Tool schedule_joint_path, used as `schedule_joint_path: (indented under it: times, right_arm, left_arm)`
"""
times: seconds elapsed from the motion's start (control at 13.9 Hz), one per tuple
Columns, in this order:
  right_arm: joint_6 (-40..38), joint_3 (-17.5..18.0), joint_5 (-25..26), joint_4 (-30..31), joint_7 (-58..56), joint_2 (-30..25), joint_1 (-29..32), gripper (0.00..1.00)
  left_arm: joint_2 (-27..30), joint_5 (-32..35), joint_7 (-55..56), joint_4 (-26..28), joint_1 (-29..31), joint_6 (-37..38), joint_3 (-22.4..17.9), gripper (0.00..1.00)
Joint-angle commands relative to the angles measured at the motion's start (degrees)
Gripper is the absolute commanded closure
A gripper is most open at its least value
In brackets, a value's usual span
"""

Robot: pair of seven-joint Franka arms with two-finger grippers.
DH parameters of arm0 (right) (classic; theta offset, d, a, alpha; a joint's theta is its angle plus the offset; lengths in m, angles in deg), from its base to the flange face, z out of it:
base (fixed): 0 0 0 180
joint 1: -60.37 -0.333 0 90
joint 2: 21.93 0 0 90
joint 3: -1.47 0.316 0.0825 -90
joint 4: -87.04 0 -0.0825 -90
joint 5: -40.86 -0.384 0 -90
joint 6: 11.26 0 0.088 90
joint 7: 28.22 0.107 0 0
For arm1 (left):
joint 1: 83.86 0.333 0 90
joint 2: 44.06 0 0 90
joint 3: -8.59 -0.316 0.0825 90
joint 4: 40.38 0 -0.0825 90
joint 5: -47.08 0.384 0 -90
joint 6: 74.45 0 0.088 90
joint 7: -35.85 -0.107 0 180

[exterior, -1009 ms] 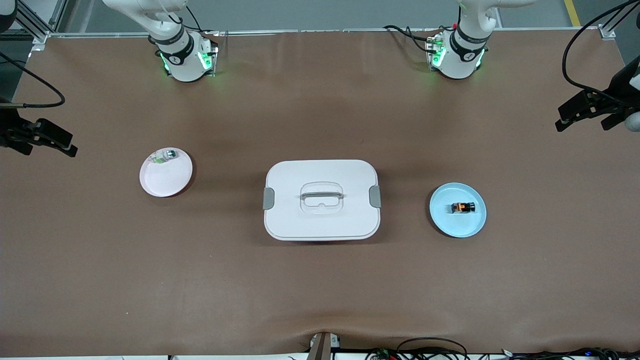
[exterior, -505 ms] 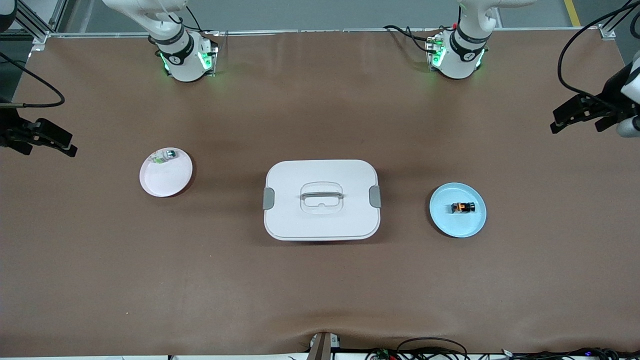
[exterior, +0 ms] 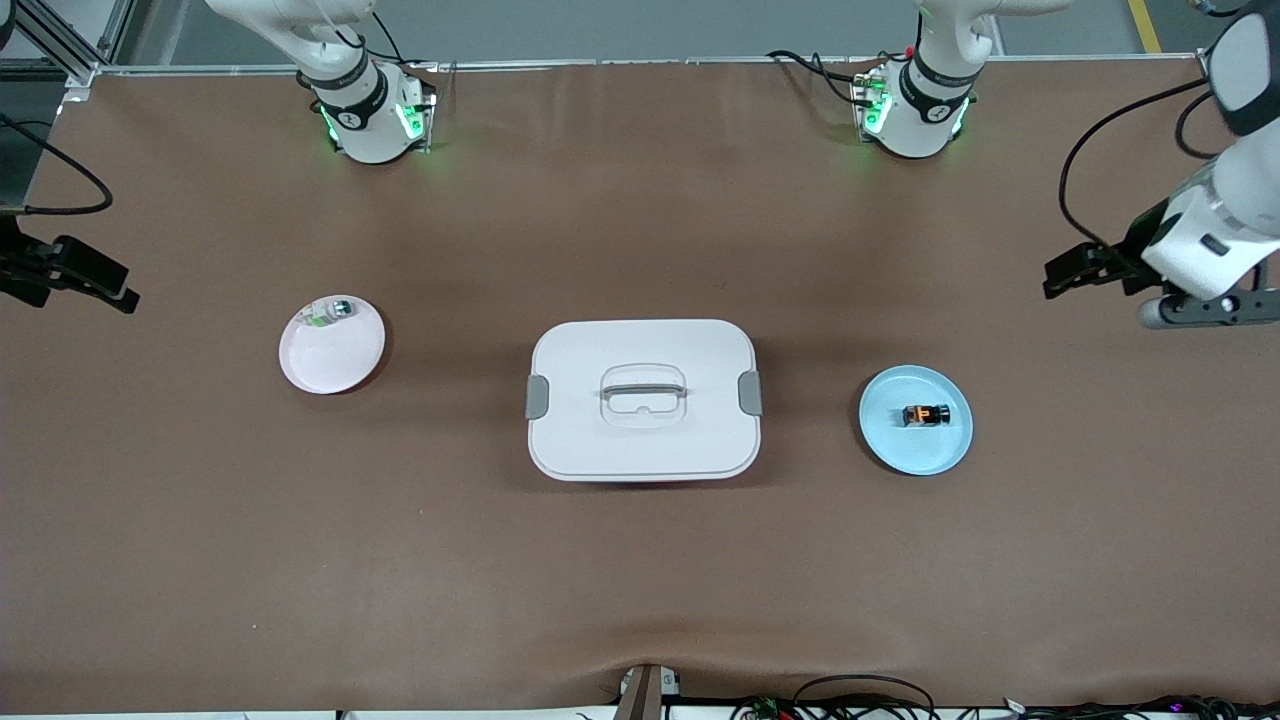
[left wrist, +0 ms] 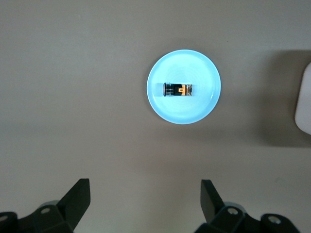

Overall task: Transfer orange switch to right arm and place
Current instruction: 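Move the left gripper down over the orange switch on the blue plate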

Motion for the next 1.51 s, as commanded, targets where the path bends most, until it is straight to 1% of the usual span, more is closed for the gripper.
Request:
schedule_joint_path:
  times: [0.0,0.14,0.29,0.5,0.72,0.87,1.01,1.15,1.3,1.44]
  right_arm:
    - [0.3,0.2,-0.2,1.6,0.6,-1.7,-1.3,0.0]
    - [0.7,0.1,-0.2,1.7,0.6,-1.4,-1.0,0.0]
    - [0.6,0.0,-0.2,1.7,0.6,-1.4,-0.9,0.0]
    - [-0.8,0.0,-0.2,1.9,0.5,-1.6,-0.9,0.0]
    - [-2.1,0.1,-0.2,1.9,0.6,-1.7,-1.3,0.0]
    - [-2.1,0.1,-0.2,1.9,0.5,-1.7,-1.1,0.0]
    - [-2.1,0.1,-0.2,1.9,0.6,-1.7,-1.1,0.0]
    - [-2.1,0.1,-0.2,1.9,0.6,-1.7,-1.1,0.0]
    - [-2.0,0.1,-0.2,1.8,0.6,-1.7,-1.1,0.0]
    - [-2.0,0.1,-0.2,1.8,0.6,-1.7,-1.1,0.0]
  left_arm:
    - [1.4,0.7,0.5,5.6,0.0,-5.9,1.4,0.0]
    - [0.8,0.8,0.3,8.3,0.0,-10.1,1.8,0.0]
    - [-0.4,0.9,0.3,9.7,-0.1,-13.1,1.9,0.0]
    - [-2.1,3.5,0.5,11.8,-0.1,-17.3,2.6,0.0]
    - [-5.9,4.6,0.7,12.5,-0.4,-22.3,3.0,0.0]
    - [-8.5,8.4,1.9,12.4,-0.4,-24.5,3.4,0.0]
    - [-11.5,8.7,3.7,12.4,-0.6,-28.6,3.5,0.0]
    - [-15.3,8.8,7.9,12.2,-2.0,-33.9,3.6,0.0]
    - [-19.1,12.4,10.9,11.9,-2.4,-38.1,3.7,0.0]
    - [-21.7,15.3,12.7,11.6,-2.9,-39.6,3.7,0.0]
